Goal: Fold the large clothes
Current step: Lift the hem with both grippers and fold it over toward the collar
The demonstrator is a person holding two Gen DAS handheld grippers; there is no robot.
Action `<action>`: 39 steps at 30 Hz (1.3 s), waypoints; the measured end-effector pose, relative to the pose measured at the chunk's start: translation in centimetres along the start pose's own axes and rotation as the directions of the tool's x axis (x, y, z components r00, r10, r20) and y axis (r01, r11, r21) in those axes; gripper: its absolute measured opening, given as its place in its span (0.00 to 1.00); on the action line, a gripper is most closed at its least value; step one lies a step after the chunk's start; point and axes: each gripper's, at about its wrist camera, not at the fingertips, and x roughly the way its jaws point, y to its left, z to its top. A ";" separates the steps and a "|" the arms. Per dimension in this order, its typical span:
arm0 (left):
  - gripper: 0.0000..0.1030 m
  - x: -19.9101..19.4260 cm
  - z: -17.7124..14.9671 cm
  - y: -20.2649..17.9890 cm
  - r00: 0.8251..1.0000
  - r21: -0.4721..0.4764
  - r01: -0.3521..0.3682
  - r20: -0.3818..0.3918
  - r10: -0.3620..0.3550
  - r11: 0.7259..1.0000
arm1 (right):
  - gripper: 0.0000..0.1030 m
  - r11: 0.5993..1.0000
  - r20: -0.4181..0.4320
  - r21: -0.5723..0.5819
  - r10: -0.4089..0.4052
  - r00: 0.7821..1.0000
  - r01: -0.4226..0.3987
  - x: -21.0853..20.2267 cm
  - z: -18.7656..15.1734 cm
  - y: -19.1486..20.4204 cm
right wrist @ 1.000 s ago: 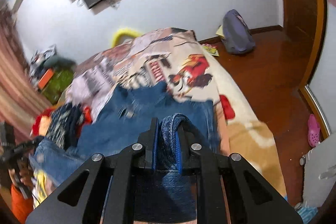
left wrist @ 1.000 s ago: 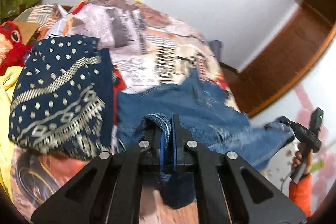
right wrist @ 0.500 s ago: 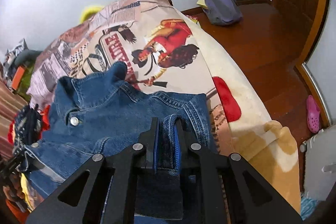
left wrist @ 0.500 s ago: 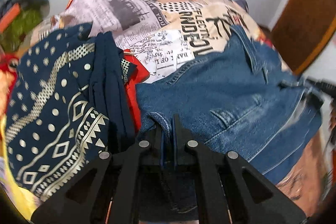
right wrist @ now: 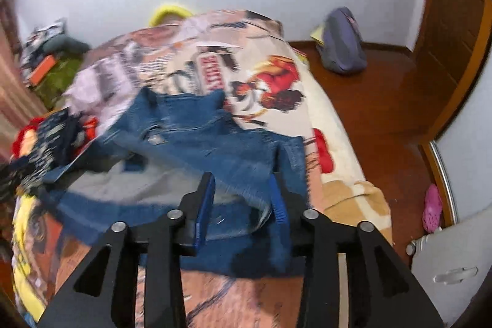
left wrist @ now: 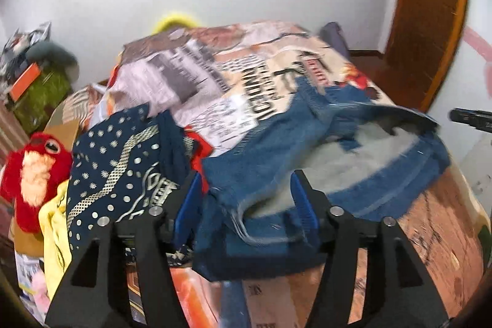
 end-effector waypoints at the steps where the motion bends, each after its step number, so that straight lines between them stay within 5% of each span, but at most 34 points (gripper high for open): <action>1: 0.60 -0.3 -0.2 -0.6 1.000 0.014 0.015 0.001 -0.015 1.000 | 0.35 1.000 -0.003 -0.013 0.008 1.000 -0.008 0.0 -0.2 0.6; 6: 0.64 0.9 -2.0 -3.7 0.994 0.065 0.092 -0.068 -0.088 0.994 | 0.35 0.994 -0.058 -0.070 0.078 0.995 -0.082 1.1 -2.1 4.1; 12: 0.64 6.4 -4.5 -6.2 0.974 0.095 0.100 -0.212 -0.078 0.990 | 0.35 0.988 -0.178 -0.089 0.111 0.978 -0.128 5.6 -4.3 6.8; 20: 0.64 11.4 -2.0 -4.8 0.971 0.031 0.101 -0.220 -0.092 0.994 | 0.36 0.985 -0.213 -0.124 0.090 0.973 -0.118 9.5 -3.4 8.0; 24: 0.64 15.0 1.6 -2.7 0.971 0.020 -0.006 -0.240 0.011 1.000 | 0.36 0.989 -0.189 -0.130 0.043 0.981 -0.068 11.4 0.4 8.1; 27: 0.62 16.1 4.5 -0.5 0.972 -0.016 -0.097 -0.218 0.091 0.995 | 0.36 0.997 -0.073 -0.074 -0.036 0.997 0.031 11.0 4.9 7.0; 30: 0.62 14.9 6.6 1.2 0.975 -0.060 -0.184 -0.139 0.174 0.981 | 0.36 0.999 -0.003 0.024 0.035 0.999 -0.035 9.3 7.4 6.0; 34: 0.62 12.7 6.9 2.0 0.990 -0.107 -0.113 -0.102 0.102 0.988 | 0.36 0.995 0.046 0.008 0.099 0.994 -0.099 7.0 7.4 6.6; 39: 0.63 10.9 4.5 0.4 0.992 -0.079 0.000 -0.126 -0.010 0.997 | 0.38 0.983 -0.048 -0.095 0.150 0.988 -0.154 7.0 3.0 8.9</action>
